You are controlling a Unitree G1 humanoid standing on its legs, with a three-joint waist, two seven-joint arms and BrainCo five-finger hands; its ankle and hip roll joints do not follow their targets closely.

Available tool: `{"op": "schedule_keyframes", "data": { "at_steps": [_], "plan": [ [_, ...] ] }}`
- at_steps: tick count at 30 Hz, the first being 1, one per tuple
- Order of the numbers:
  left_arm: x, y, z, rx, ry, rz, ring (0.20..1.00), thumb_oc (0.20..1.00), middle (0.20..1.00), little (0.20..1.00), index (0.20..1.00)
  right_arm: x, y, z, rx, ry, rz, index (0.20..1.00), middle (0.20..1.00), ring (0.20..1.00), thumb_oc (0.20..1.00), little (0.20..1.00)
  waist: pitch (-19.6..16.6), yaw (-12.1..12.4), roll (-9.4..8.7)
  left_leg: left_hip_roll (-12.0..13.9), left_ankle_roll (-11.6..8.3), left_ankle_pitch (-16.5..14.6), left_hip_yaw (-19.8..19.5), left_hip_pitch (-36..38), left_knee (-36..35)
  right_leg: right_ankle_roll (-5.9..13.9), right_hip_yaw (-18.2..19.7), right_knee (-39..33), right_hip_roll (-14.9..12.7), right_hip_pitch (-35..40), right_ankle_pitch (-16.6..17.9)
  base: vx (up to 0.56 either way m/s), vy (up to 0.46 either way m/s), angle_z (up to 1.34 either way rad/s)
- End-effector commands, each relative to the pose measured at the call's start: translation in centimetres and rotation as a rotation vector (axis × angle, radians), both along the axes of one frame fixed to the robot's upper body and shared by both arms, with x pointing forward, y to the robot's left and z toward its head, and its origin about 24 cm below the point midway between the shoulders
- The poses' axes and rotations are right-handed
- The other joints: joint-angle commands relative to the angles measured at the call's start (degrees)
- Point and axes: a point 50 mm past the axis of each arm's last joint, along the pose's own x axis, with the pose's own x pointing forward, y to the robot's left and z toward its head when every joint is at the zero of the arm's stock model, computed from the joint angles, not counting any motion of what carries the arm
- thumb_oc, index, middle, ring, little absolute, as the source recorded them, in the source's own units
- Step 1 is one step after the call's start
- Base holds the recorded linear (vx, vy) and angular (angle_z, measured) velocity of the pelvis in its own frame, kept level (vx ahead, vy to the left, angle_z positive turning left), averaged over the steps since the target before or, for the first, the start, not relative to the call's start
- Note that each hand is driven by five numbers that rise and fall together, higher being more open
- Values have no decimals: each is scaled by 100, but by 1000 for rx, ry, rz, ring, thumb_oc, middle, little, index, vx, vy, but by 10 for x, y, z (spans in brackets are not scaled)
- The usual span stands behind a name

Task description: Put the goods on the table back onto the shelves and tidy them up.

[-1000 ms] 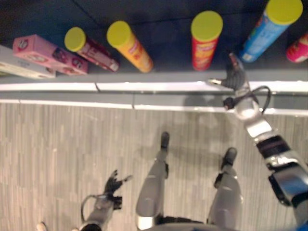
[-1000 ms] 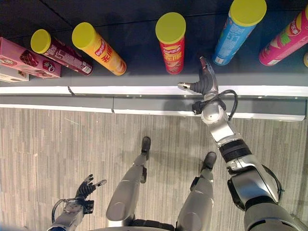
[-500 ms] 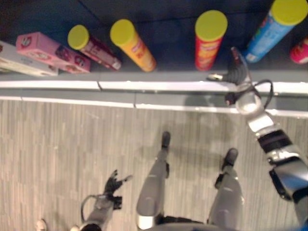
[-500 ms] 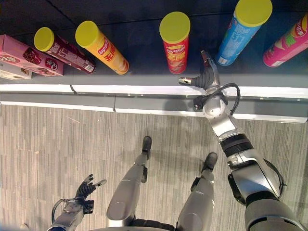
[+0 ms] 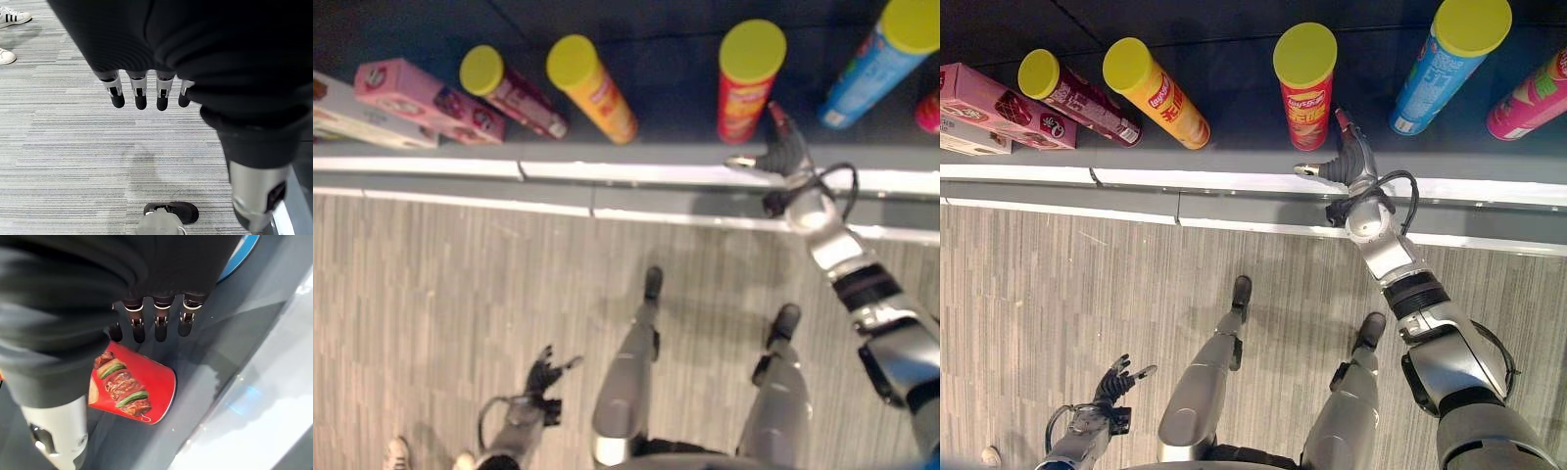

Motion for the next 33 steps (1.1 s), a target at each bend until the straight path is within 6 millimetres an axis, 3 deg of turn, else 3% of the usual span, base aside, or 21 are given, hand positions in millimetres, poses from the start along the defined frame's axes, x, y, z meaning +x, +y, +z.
{"op": "schedule_keyframes", "data": {
  "at_steps": [1,13,33],
  "plan": [
    [-1,22,7,46,-9,22,1000,1000,1000,1000,1000,0,19,33,-12,-108,79,1000,1000,1000,1000,1000,-127,177,19,79,-126,-233,58,375,-540,-198,560,540,-12,-503,-169,0,0,0],
    [-3,21,5,40,5,23,1000,1000,1000,1000,1000,1,17,32,8,-108,66,1000,1000,1000,1000,1000,-177,251,63,17,-104,-221,-14,369,-577,-181,512,527,-74,-442,-169,0,0,0],
    [-5,21,4,36,7,43,1000,1000,1000,1000,1000,2,40,26,30,-85,132,1000,1000,1000,1000,1000,-204,298,95,14,-99,-218,-18,355,-582,-174,503,504,-87,-428,-162,0,0,0]
  ]
}}
